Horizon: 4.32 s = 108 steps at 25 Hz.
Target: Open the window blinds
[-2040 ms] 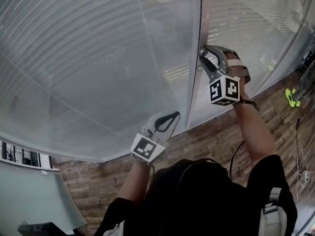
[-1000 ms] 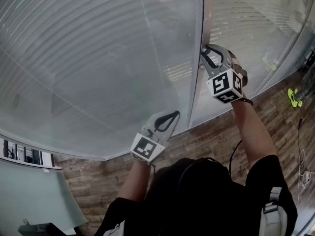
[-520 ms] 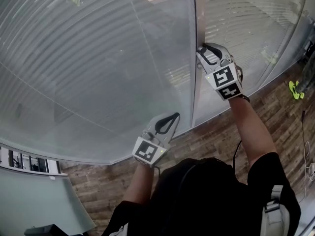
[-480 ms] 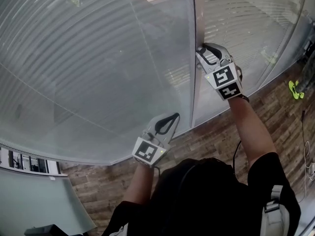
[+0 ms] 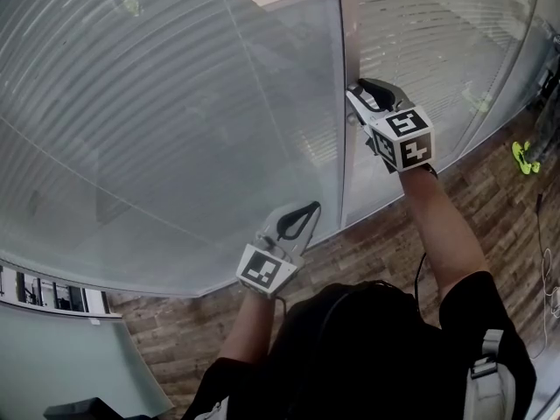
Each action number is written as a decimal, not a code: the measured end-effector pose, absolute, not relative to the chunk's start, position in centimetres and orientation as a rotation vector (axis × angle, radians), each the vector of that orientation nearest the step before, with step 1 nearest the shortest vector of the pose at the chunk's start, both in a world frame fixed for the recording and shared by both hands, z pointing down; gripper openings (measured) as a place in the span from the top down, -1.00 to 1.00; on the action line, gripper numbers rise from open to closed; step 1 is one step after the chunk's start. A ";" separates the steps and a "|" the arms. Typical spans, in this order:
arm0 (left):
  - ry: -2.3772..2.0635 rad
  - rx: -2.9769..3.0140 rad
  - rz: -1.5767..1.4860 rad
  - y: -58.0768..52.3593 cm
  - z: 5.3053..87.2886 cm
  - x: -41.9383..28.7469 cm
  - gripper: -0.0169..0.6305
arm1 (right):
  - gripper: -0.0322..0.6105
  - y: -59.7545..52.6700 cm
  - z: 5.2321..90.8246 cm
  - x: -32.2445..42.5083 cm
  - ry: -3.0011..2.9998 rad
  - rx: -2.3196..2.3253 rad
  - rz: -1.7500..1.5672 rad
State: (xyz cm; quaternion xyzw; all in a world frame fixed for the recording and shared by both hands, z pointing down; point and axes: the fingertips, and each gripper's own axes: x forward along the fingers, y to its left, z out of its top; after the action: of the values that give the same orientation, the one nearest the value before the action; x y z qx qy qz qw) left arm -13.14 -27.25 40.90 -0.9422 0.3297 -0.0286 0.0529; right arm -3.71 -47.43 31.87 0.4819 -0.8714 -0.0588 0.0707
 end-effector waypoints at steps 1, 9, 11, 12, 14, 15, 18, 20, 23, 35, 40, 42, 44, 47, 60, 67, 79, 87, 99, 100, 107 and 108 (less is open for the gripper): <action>0.999 -2.864 -0.084 -27.2 40.9 -13.1 0.94 | 0.49 -47.4 31.8 -3.6 -2.638 1.459 -0.137; 0.950 -2.872 -0.065 -26.9 40.4 -12.5 0.93 | 0.49 -47.4 31.4 -3.4 -2.754 1.508 0.126; 0.949 -2.870 -0.064 -26.9 40.4 -12.4 0.94 | 0.49 -47.4 31.4 -3.4 -2.767 1.510 0.160; 0.948 -2.870 -0.065 -26.9 40.4 -12.5 0.94 | 0.49 -47.4 31.5 -3.4 -2.771 1.511 0.172; 0.951 -2.869 -0.064 -26.9 40.4 -12.6 0.94 | 0.49 -47.4 31.4 -3.4 -2.773 1.513 0.180; 0.954 -2.869 -0.063 -27.0 40.4 -12.7 0.93 | 0.49 -47.4 31.4 -3.5 -2.772 1.514 0.176; 0.963 -2.870 -0.060 -27.1 40.4 -13.0 0.93 | 0.49 -47.5 31.5 -3.6 -2.768 1.520 0.162; 0.963 -2.872 -0.039 -27.1 40.4 -13.0 0.93 | 0.49 -47.5 31.5 -3.5 -2.770 1.524 0.166; 0.961 -2.862 -0.034 -27.0 40.2 -12.9 0.93 | 0.49 -47.5 31.5 -3.4 -2.779 1.525 0.185; 0.977 -2.864 -0.069 -26.8 40.3 -13.2 0.94 | 0.48 -47.6 31.4 -3.5 -2.801 1.523 0.211; 0.977 -2.856 -0.050 -26.8 40.3 -13.4 0.93 | 0.48 -47.8 31.3 -3.5 -2.815 1.489 0.204; 0.988 -2.842 -0.043 -26.8 40.8 -13.7 0.93 | 0.47 -47.7 31.4 -3.5 -2.803 1.479 0.173; 1.001 -2.852 -0.057 -26.7 40.8 -13.9 0.93 | 0.46 -47.7 31.4 -3.6 -2.793 1.469 0.138; 1.007 -2.856 -0.062 -26.7 40.7 -14.1 0.93 | 0.44 -47.5 31.4 -3.6 -2.758 1.441 0.048; 0.973 -2.855 -0.036 -26.8 40.9 -13.4 0.93 | 0.22 -46.0 32.3 -4.0 -2.111 1.203 -0.812; 0.989 -2.859 -0.056 -26.7 40.9 -13.6 0.94 | 0.23 -46.0 33.7 -5.0 -1.877 1.057 -1.067; 1.028 -2.818 -0.022 -27.1 41.3 -15.3 0.94 | 0.45 -46.8 33.0 -5.9 -1.742 1.030 -1.197; 1.036 -2.843 -0.060 -26.8 40.8 -15.2 0.93 | 0.50 -46.8 33.0 -6.0 -1.734 1.041 -1.200; 1.028 -2.832 -0.052 -26.9 41.2 -15.1 0.93 | 0.50 -46.7 32.7 -6.0 -1.859 1.128 -1.086; 1.030 -2.836 -0.055 -26.9 41.0 -15.1 0.94 | 0.50 -46.7 32.7 -6.0 -1.867 1.137 -1.076; 1.027 -2.849 -0.054 -26.8 41.1 -14.9 0.93 | 0.50 -46.7 32.3 -5.7 -1.989 1.245 -0.954; 1.028 -2.853 -0.061 -26.8 40.9 -14.8 0.93 | 0.50 -46.7 32.2 -5.6 -2.014 1.262 -0.928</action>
State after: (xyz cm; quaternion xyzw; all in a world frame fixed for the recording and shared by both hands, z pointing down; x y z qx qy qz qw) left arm -14.81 -26.78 40.92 -0.9392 0.3383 -0.0201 0.0544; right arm -5.63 -46.72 32.23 0.4732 -0.7551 -0.3482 0.2910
